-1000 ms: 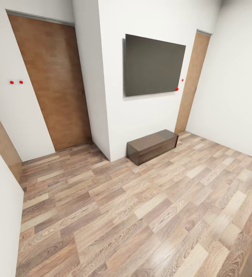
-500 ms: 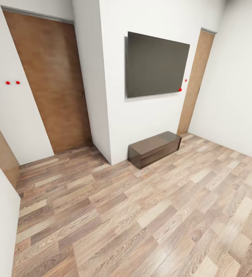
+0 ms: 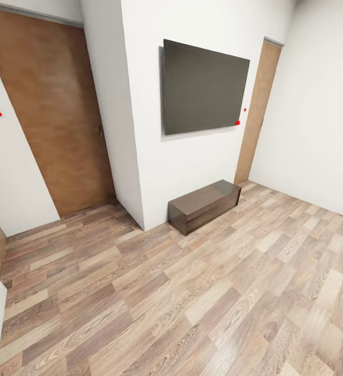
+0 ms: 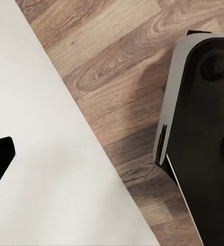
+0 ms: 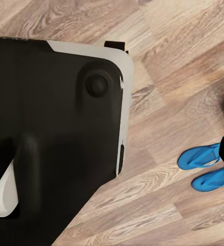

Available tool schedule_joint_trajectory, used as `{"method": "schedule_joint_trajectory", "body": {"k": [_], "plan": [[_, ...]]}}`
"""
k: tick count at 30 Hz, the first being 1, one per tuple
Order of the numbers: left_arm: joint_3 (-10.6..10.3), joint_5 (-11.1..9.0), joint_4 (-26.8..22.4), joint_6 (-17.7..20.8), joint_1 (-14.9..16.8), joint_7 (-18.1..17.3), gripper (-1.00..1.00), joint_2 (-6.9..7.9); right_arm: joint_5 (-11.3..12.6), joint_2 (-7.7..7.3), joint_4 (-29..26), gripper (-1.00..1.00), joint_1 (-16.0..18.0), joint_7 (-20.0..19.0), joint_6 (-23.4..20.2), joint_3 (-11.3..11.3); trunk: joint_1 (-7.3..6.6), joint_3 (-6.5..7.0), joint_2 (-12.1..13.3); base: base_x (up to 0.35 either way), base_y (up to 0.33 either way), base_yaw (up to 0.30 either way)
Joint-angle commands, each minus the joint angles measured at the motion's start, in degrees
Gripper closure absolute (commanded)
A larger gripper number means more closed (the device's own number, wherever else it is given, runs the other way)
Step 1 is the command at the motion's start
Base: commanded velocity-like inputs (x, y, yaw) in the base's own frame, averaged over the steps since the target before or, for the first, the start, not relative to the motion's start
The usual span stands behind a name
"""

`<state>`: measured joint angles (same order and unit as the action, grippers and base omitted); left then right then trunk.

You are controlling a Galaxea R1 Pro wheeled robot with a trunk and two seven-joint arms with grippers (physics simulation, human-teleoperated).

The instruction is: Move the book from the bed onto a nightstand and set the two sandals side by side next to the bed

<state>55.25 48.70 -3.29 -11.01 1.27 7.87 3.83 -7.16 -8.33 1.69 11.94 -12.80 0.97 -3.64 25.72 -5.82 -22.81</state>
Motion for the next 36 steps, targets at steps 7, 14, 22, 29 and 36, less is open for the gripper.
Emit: {"method": "schedule_joint_trajectory", "body": {"k": [7,14,22,29,36], "plan": [[0.39,0.61,0.12,-0.24,0.07,0.30,-1.00,0.03,-0.57,-0.02,0.15,-1.00,0.10,-0.12,0.09,-0.40,0.07,0.02,-0.11,0.323,0.089,-0.245],[0.37,0.61,0.12,-0.24,0.06,0.30,-1.00,0.03,-0.57,-0.02,0.15,-1.00,0.10,-0.12,0.09,-0.40,0.07,0.16,-0.11,0.324,0.101,-0.263],[0.38,0.61,0.12,-0.24,0.06,0.30,-1.00,0.03,-0.57,-0.02,0.15,-1.00,0.10,-0.12,0.09,-0.40,0.07,0.33,-0.11,0.325,0.105,-0.268],[0.36,0.61,0.12,-0.24,0.06,0.30,-1.00,0.03,-0.57,-0.02,0.17,-1.00,0.10,-0.12,0.11,-0.40,0.07,0.47,-0.11,0.325,0.106,-0.270],[0.36,0.61,0.12,-0.24,0.06,0.30,-1.00,0.03,-0.57,-0.02,0.22,-1.00,0.10,-0.12,0.12,-0.40,0.07,0.62,-0.11,0.325,0.106,-0.270]]}}
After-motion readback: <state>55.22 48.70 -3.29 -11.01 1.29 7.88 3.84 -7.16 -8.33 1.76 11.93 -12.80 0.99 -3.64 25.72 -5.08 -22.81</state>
